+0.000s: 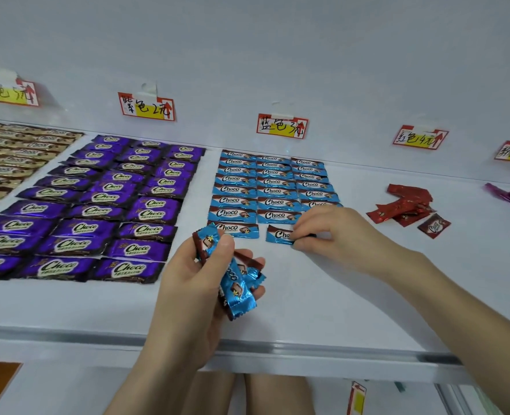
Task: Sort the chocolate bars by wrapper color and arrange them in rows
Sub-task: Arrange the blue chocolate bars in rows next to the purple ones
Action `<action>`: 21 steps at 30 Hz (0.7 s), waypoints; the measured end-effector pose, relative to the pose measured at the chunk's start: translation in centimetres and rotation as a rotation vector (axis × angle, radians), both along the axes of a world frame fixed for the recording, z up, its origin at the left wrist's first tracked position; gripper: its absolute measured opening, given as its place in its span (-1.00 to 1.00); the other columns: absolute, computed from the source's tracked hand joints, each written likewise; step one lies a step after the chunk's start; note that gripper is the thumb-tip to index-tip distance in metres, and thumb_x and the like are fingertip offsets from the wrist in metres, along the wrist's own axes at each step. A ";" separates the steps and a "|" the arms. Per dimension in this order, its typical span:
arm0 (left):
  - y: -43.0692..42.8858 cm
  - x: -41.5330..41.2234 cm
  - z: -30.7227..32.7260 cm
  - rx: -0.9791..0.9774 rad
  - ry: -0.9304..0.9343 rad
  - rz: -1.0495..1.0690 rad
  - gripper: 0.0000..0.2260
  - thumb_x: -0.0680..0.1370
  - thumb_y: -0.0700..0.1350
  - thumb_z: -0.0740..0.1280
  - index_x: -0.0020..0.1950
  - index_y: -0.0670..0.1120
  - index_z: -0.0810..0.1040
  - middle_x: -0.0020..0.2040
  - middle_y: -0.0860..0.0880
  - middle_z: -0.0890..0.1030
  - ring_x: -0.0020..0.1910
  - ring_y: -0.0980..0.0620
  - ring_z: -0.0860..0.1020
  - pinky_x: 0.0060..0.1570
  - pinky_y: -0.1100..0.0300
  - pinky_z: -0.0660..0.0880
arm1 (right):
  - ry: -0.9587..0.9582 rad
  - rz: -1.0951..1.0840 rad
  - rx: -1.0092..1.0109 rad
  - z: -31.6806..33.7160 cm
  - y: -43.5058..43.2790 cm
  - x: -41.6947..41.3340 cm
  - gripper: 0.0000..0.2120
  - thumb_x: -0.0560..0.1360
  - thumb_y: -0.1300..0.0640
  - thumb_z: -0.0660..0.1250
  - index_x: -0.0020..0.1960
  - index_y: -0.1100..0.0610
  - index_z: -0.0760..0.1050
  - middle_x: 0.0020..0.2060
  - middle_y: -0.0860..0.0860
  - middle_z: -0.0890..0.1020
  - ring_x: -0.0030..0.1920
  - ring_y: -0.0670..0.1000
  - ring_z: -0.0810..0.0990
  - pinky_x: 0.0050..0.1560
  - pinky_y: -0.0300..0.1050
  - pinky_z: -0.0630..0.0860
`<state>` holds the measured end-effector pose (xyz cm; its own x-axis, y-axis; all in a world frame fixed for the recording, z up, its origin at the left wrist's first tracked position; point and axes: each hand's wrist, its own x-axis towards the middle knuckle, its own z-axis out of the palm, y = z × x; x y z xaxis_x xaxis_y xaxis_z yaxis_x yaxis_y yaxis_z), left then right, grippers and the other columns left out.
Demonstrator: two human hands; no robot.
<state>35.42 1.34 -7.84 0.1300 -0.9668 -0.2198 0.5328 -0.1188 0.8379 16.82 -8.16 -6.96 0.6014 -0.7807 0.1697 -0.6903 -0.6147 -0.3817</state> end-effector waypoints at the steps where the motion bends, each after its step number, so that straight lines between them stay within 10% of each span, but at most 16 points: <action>1: 0.0 0.0 0.0 0.007 0.001 0.003 -0.83 0.53 -0.12 0.28 0.10 -0.12 0.51 -0.24 -0.11 0.66 -0.26 -0.03 0.68 -0.47 0.15 0.55 | 0.004 -0.001 0.000 0.0 -0.1 0.2 -0.90 0.44 0.21 0.40 -0.07 0.18 0.65 -0.11 0.04 0.65 -0.04 -0.10 0.48 0.02 -0.16 0.40; 21: -0.2 0.2 0.1 0.109 0.084 -0.059 -0.83 0.53 -0.37 0.23 0.07 -0.20 0.48 -0.09 -0.26 0.66 -0.20 -0.13 0.68 -0.42 0.09 0.60 | 0.102 -0.039 0.002 0.1 -0.9 1.2 -0.82 0.50 0.16 0.32 0.07 0.11 0.61 0.03 -0.02 0.61 0.07 -0.09 0.48 0.09 -0.26 0.38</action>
<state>35.64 1.10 -7.75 0.0508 -0.9421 -0.3315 0.5898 -0.2396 0.7712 18.00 -9.02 -6.84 0.5842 -0.8044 0.1076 -0.7493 -0.5855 -0.3094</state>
